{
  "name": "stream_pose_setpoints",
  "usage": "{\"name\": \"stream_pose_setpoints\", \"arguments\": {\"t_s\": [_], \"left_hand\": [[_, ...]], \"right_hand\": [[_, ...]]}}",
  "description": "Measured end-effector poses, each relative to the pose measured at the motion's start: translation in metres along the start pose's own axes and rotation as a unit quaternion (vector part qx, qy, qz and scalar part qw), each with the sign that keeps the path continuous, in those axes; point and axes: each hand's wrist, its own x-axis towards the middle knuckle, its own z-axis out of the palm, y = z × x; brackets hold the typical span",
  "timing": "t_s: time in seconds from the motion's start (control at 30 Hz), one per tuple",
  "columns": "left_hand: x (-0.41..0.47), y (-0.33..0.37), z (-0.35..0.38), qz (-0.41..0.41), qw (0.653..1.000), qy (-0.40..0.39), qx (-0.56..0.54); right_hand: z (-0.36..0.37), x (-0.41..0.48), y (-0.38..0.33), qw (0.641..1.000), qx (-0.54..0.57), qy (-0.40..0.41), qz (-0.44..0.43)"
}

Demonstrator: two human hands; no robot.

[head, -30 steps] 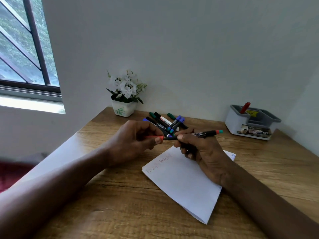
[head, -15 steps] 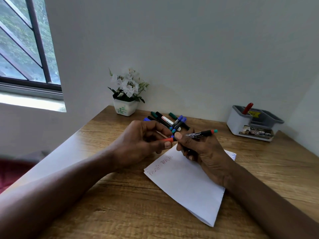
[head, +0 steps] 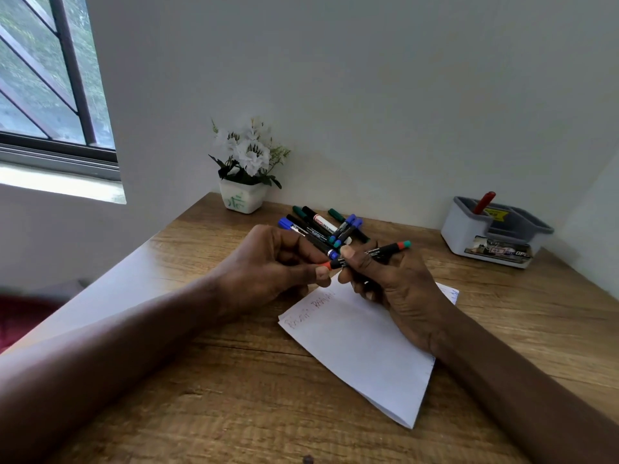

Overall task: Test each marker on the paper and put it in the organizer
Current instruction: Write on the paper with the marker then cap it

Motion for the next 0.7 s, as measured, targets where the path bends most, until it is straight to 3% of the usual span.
{"name": "stream_pose_setpoints", "arguments": {"t_s": [0.23,0.33,0.4,0.53,0.7], "left_hand": [[0.000,0.005,0.003,-0.001,0.999,0.008,0.034],[0.000,0.008,0.005,0.006,0.999,-0.006,0.040],[0.001,0.008,0.002,0.029,0.995,-0.002,0.100],[0.002,0.005,-0.012,0.039,0.943,0.038,0.328],[0.005,-0.003,-0.011,-0.026,0.891,-0.039,0.452]], "right_hand": [[0.004,0.000,0.002,0.998,-0.057,0.013,-0.013],[0.002,0.000,0.001,0.999,-0.032,0.023,0.001],[0.001,0.000,0.001,1.000,-0.007,0.025,0.011],[-0.003,0.002,0.000,0.995,0.074,0.049,0.047],[-0.004,0.000,-0.002,0.987,0.139,0.039,0.070]]}}
